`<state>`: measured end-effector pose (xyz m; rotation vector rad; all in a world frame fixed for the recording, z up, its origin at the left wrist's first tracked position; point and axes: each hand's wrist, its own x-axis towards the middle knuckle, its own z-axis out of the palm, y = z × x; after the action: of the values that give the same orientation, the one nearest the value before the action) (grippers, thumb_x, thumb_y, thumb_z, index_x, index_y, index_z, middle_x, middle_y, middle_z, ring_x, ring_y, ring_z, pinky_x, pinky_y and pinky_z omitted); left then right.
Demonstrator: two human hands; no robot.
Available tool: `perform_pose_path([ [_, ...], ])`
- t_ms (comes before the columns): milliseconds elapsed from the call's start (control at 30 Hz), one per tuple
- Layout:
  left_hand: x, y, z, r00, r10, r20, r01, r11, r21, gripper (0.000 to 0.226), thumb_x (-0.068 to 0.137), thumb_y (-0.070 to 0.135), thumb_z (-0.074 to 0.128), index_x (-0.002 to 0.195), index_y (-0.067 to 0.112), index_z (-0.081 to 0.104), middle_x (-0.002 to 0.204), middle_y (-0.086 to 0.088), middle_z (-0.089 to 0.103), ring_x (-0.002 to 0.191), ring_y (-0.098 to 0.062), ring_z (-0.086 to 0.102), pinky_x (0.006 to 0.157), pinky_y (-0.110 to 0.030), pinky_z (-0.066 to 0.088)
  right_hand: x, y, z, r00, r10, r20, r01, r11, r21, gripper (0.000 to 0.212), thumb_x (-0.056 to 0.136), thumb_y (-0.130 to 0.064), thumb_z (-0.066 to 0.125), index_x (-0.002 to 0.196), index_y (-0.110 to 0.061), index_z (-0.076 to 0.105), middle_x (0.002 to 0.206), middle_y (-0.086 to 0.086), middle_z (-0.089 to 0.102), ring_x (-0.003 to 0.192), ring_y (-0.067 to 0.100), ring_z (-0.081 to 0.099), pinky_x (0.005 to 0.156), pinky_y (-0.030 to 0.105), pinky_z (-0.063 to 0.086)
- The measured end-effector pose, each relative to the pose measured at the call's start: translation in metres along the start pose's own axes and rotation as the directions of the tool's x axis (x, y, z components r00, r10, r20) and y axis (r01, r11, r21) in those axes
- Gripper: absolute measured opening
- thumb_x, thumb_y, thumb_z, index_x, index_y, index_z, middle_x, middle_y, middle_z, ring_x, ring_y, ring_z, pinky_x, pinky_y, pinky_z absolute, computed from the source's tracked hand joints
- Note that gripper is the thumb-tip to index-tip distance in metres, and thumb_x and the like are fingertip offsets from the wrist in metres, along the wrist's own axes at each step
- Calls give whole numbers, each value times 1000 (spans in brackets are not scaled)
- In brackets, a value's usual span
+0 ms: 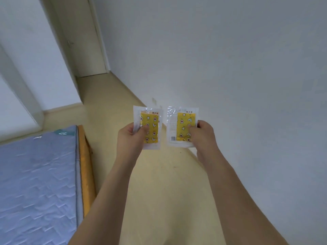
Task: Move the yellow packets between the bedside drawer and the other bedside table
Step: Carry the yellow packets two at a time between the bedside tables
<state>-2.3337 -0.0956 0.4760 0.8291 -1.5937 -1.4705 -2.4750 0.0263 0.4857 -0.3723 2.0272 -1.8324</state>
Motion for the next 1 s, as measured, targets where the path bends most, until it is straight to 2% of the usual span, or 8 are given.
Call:
perform_pose_path([
  [100,80,8,-5,997,1,-74,-4,999,-40,14,89,13,67,81,20,75,82,0,77,79,-19,73,83,-44,59,72,-32,51,998,-25,60,26,999,-23,22,88,-4,47,104,0,62,104,14,69,99,36,67,86,57,53],
  [233,172,11,-7,985,27,-168,-37,998,-53,12,90,18,66,86,24,75,87,4,77,85,-17,74,83,-41,58,154,-60,113,986,-71,148,75,997,-16,20,91,-8,48,102,-6,64,99,6,71,94,28,69,85,51,56],
  [433,292,-13,-9,969,32,-244,-32,999,5,13,92,19,66,101,18,74,92,3,77,87,-16,74,83,-39,59,271,-61,196,972,-31,234,23,999,39,20,92,-6,48,96,-13,66,97,2,72,93,25,70,86,47,57],
  [533,366,-33,-8,949,26,-313,-23,1000,13,13,91,18,67,101,16,74,91,2,77,87,-17,74,82,-40,59,336,-62,243,954,-31,299,14,998,61,26,94,-5,46,90,-21,66,96,-1,73,88,19,71,81,39,58],
  [767,553,-43,3,917,57,-395,-33,997,68,16,91,17,66,105,15,74,93,2,77,84,-16,74,83,-41,60,513,-110,345,927,-119,356,76,988,133,24,96,-8,47,104,-16,68,99,-1,73,89,19,71,82,39,58],
  [900,646,-31,-7,873,114,-475,-78,992,96,16,91,15,66,105,13,74,95,-1,77,86,-17,74,82,-38,59,589,-138,412,907,-136,398,78,984,158,24,97,-9,47,107,-16,67,100,-3,73,87,15,71,71,29,56],
  [1000,703,-37,-21,847,105,-521,-73,994,82,16,91,13,66,105,11,74,94,-2,77,85,-17,74,78,-35,59,631,-145,466,883,-106,458,49,990,134,21,98,-11,48,104,-16,67,96,-5,72,84,12,70,63,24,52],
])
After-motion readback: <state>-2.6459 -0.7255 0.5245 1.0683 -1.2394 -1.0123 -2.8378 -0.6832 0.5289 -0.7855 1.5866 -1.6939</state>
